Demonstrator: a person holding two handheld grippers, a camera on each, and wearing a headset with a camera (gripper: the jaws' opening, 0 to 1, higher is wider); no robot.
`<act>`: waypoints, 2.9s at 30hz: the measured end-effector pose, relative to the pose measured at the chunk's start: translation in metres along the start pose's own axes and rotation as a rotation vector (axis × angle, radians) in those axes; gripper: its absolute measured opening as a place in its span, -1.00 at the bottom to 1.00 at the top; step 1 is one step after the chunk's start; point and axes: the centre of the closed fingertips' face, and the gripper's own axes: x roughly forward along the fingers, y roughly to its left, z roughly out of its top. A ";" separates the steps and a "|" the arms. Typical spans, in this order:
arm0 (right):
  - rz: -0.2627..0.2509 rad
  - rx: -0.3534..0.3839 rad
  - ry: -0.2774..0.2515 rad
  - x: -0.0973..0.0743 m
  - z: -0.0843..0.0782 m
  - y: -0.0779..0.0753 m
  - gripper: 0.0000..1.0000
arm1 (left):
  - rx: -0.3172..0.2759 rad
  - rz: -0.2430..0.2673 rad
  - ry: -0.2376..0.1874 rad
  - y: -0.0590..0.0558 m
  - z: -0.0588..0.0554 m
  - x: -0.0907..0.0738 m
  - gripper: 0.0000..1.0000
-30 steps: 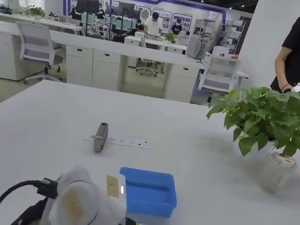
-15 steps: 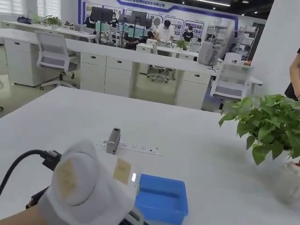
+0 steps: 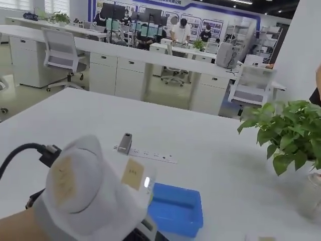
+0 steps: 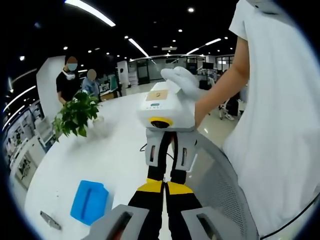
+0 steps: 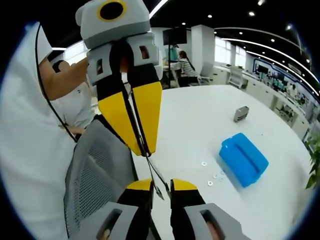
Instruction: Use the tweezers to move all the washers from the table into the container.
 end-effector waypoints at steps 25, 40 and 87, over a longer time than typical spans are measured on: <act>0.027 -0.026 0.077 0.018 -0.010 -0.002 -0.95 | -0.030 0.040 0.008 0.010 -0.023 0.013 -1.00; -0.057 0.014 0.008 0.018 0.002 -0.036 -0.98 | -0.379 0.470 -0.240 0.043 -0.037 -0.032 -0.55; -0.156 0.235 -0.050 0.125 0.004 -0.142 -0.93 | -0.526 1.127 -0.083 0.055 -0.164 -0.084 0.98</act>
